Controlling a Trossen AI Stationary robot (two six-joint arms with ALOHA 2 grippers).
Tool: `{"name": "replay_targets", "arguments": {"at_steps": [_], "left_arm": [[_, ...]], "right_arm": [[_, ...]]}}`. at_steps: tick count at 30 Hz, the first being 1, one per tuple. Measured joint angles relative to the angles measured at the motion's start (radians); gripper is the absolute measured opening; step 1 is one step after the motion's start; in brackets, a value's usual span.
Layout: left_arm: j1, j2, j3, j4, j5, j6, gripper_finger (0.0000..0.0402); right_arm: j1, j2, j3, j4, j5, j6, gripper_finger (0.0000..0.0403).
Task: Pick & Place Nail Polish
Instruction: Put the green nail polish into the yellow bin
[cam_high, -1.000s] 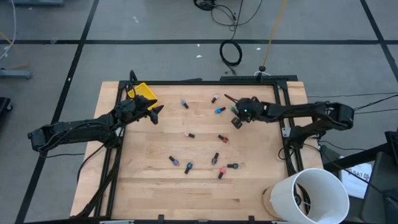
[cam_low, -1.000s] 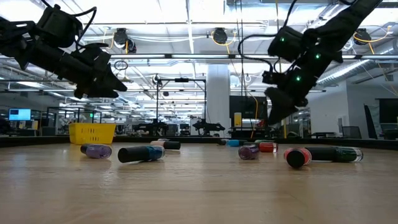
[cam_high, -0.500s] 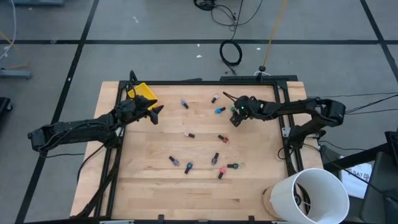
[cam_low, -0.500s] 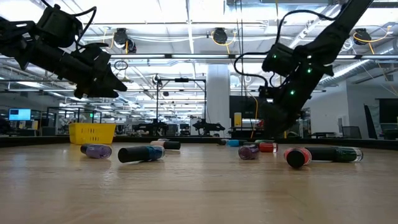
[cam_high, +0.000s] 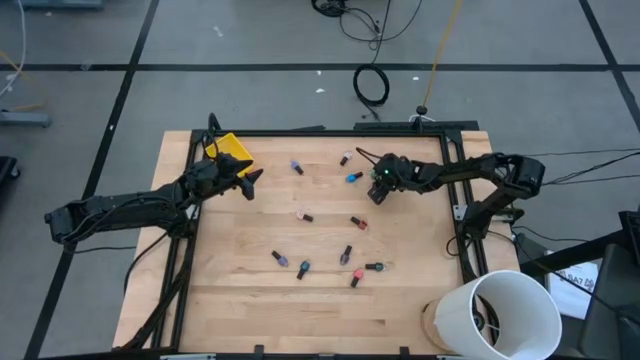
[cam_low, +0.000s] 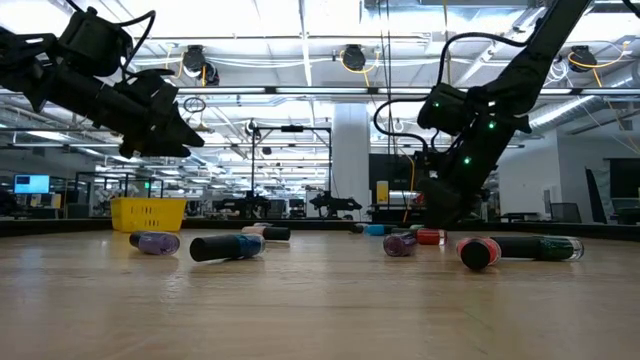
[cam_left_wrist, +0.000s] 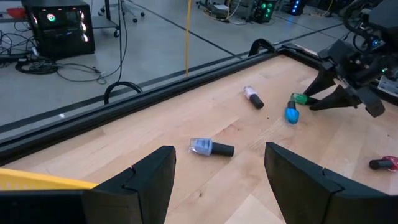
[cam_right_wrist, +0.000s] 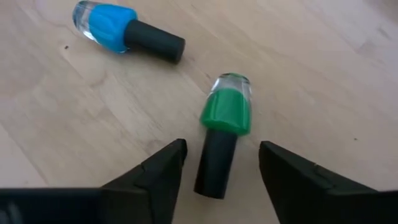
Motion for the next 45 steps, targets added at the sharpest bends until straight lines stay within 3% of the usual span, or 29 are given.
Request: {"name": "replay_targets", "arguments": {"at_steps": [14, 23, 29, 36, 42, 45], "left_arm": [[0.0, 0.0, 0.0, -0.013, 0.0, 0.003, 0.0244], [0.0, 0.0, 0.0, -0.014, 0.0, 0.008, 0.0244], [0.0, 0.0, 0.0, -0.013, 0.0, 0.005, 0.0244], [0.0, 0.0, 0.0, -0.013, -0.001, 0.004, 0.0244], [0.0, 0.0, 0.0, -0.012, -0.001, 0.003, 0.0244], [0.0, 0.0, 0.0, -0.012, -0.001, 0.003, 0.0244]], "right_arm": [[-0.001, 0.001, 0.0, -0.007, -0.044, -0.041, 0.0055], [0.0, -0.009, -0.002, 0.019, -0.048, -0.085, 0.0053], [0.01, -0.099, -0.002, 0.025, -0.051, -0.091, 0.0053], [0.056, -0.241, -0.002, 0.069, -0.18, -0.096, 0.0053], [0.133, -0.286, -0.002, 0.156, -0.519, -0.169, 0.0053], [0.181, -0.285, -0.002, 0.206, -0.625, -0.199, 0.0053]]}}
